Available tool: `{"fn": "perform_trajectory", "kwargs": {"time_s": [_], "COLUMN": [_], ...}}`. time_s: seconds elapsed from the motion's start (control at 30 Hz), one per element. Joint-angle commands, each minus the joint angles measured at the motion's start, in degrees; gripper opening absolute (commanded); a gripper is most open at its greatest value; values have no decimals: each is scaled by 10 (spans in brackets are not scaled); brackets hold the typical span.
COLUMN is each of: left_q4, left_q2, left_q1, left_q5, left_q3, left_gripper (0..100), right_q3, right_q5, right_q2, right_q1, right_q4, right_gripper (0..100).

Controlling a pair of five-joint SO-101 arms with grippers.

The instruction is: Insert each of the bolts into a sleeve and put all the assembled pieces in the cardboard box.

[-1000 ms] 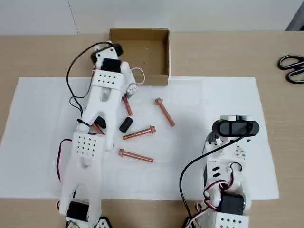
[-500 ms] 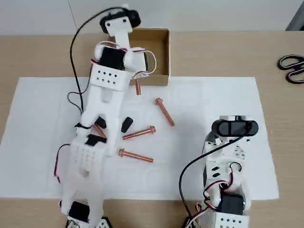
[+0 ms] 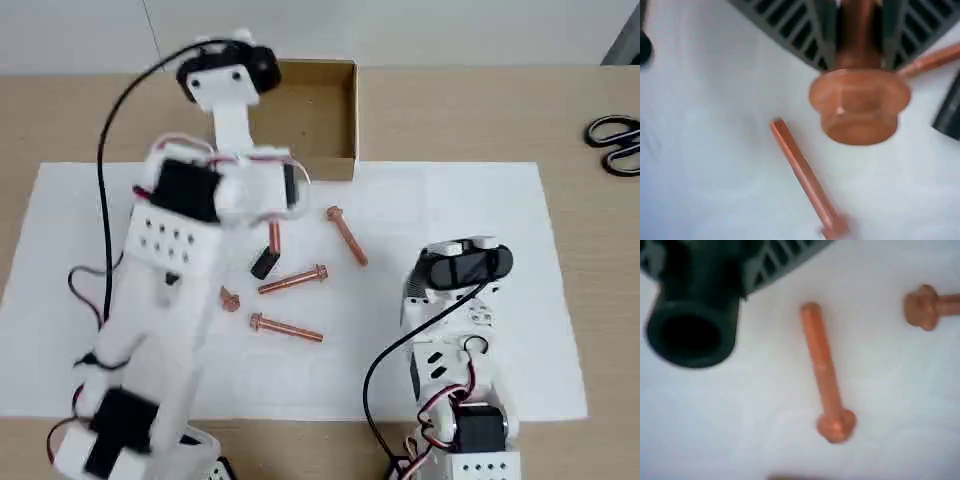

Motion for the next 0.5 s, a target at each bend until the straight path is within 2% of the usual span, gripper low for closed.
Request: {"fn": "perform_trajectory", "kwargs": {"time_s": [0.0, 0.1, 0.2, 0.33, 0.47], "left_q4": [-20, -39, -92, -201, -332], "left_q2": [-84, -134, -201, -302, -390], "left_q1": [48, 71, 72, 70, 72], "left_q5": [-7, -39, -55, -62, -112], "left_q3": [58, 100, 145, 241, 371], "left_gripper": [6, 6, 6, 6, 6], "right_q3": [-34, -33, -24, -8, 4], "right_q5": [-4, -4, -4, -4, -4], "right_q2": [-11, -11, -11, -11, -11], "right_q1": [-24, -32, -33, -33, -33], "right_q4": [-47, -84, -119, -167, -207], "right_gripper": [9, 9, 9, 9, 9]}}
